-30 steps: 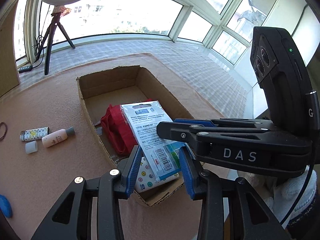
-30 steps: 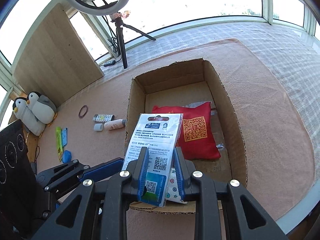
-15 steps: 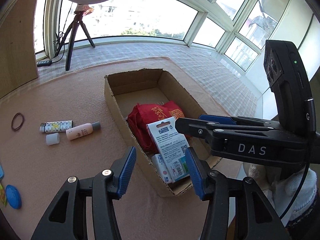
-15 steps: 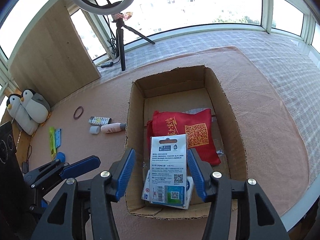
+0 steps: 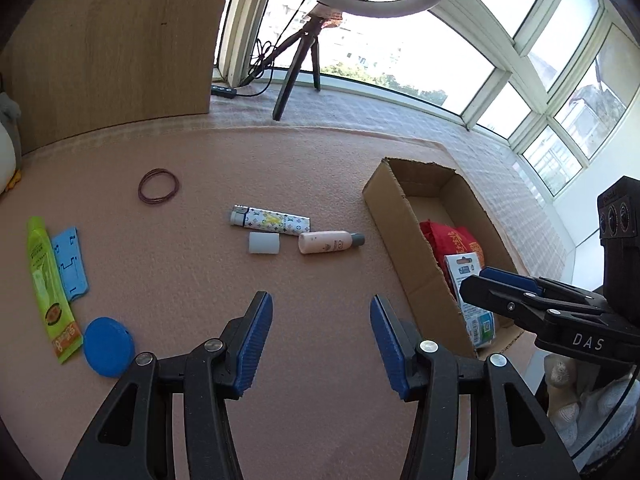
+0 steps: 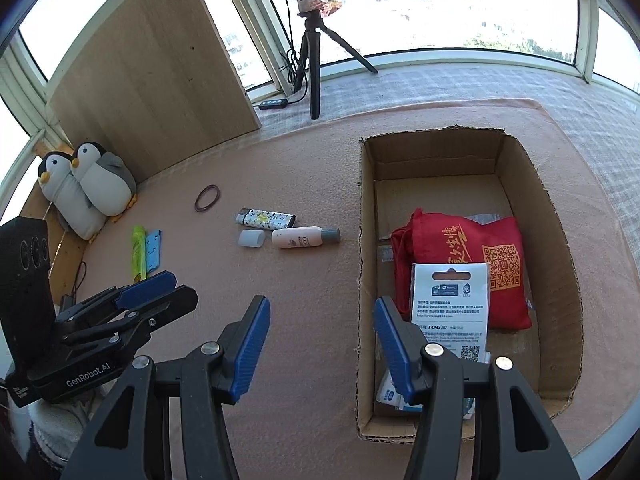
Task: Organize objects
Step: 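Move the left tool to the purple rubber band while the right tool moves to the white cap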
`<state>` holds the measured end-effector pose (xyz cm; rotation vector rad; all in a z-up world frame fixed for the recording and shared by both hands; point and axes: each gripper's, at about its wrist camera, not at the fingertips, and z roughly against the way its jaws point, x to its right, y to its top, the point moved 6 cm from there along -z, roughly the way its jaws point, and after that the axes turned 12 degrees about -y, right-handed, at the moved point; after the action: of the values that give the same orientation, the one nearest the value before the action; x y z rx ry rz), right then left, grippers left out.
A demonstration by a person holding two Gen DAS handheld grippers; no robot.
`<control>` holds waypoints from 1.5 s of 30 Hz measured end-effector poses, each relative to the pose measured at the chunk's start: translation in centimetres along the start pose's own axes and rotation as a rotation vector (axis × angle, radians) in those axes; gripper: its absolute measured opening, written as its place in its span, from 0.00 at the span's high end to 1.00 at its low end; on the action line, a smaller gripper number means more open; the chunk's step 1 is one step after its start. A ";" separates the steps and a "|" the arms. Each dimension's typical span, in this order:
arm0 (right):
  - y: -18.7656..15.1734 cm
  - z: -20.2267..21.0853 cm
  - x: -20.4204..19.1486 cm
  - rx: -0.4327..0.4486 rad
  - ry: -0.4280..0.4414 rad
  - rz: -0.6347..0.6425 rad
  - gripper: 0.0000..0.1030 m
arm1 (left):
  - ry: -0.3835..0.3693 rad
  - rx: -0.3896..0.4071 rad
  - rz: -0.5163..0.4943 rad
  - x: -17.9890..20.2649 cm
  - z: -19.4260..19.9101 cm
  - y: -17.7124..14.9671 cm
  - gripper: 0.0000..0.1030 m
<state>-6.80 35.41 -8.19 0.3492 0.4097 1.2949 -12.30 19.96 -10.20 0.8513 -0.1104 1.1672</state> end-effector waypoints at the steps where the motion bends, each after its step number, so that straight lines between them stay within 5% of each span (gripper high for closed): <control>1: 0.0 -0.1 -0.6 -0.002 0.004 0.009 0.51 | 0.016 0.010 0.027 -1.2 0.4 0.2 0.47; 7: 0.2 -0.3 -3.8 -0.009 0.025 0.064 0.51 | 0.126 0.056 0.150 -7.6 2.2 2.7 0.47; 16: 0.0 -0.2 -6.4 -0.008 0.038 0.118 0.51 | 0.256 0.069 0.133 -11.9 1.2 9.1 0.47; 24: -0.6 -0.9 -6.0 -0.034 0.030 0.107 0.51 | 0.331 -0.023 0.085 -13.7 -3.9 12.9 0.47; 36: -1.7 -2.4 -4.2 -0.081 0.013 0.073 0.51 | 0.359 -0.087 0.175 -17.7 -9.6 12.7 0.47; 45: -1.3 -3.1 -4.4 -0.091 0.023 0.070 0.51 | 0.375 -0.132 0.067 -16.9 -10.8 11.6 0.56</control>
<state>-8.17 30.87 -11.11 0.2746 0.3589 1.3826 -32.90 15.45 -19.85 0.5055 0.0919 1.3487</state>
